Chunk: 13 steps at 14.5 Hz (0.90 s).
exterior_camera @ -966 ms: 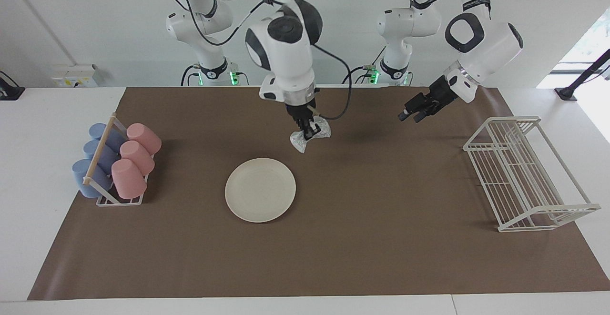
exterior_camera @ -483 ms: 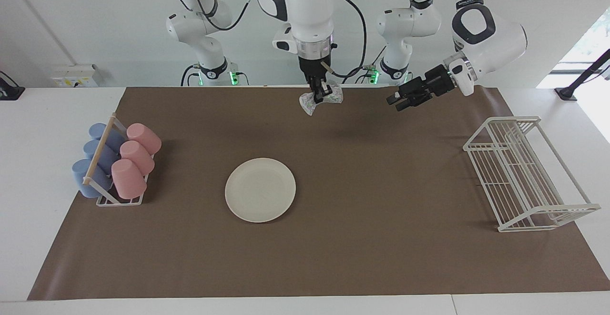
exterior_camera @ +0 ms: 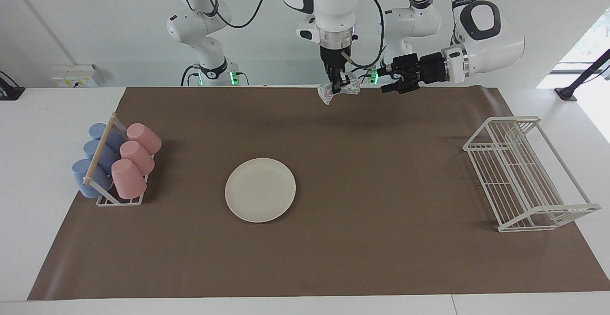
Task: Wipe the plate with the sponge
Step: 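Bring the scrubber with the right gripper back to the left gripper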
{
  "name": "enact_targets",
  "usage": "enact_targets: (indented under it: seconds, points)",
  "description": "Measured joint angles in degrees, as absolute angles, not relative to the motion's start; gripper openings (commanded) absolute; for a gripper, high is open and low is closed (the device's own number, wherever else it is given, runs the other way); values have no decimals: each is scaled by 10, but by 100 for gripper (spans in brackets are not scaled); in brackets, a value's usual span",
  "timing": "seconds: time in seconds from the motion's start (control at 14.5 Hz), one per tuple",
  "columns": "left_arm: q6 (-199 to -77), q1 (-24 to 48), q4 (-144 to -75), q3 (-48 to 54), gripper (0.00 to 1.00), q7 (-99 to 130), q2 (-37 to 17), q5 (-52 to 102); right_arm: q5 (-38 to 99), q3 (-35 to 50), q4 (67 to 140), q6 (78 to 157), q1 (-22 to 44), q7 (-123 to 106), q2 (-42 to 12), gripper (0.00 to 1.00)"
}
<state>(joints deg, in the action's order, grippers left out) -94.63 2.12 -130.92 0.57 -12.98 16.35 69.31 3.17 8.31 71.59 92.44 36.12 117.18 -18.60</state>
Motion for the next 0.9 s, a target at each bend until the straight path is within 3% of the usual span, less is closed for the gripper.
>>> enact_targets:
  seconds: [0.34,0.55,0.62,0.69,0.83,0.9]
  points:
    - [-1002,72,-1333,13,98,-157,168,753,32,84,715,925,362,1172,-186,0]
    - [-1018,92,-1334,15,84,-157,168,767,32,84,715,925,362,1172,-186,0]
    - [-1024,97,-1334,15,73,-157,168,769,32,84,715,925,362,1172,-187,0]
    - [-1032,104,-1334,15,52,-156,168,772,32,84,715,925,362,1172,-187,0]
    - [-1043,115,-1335,15,0,-151,168,780,32,84,715,925,362,1172,-187,0]
    - [-1043,117,-1335,15,0,-145,168,780,32,84,715,925,362,1172,-187,0]
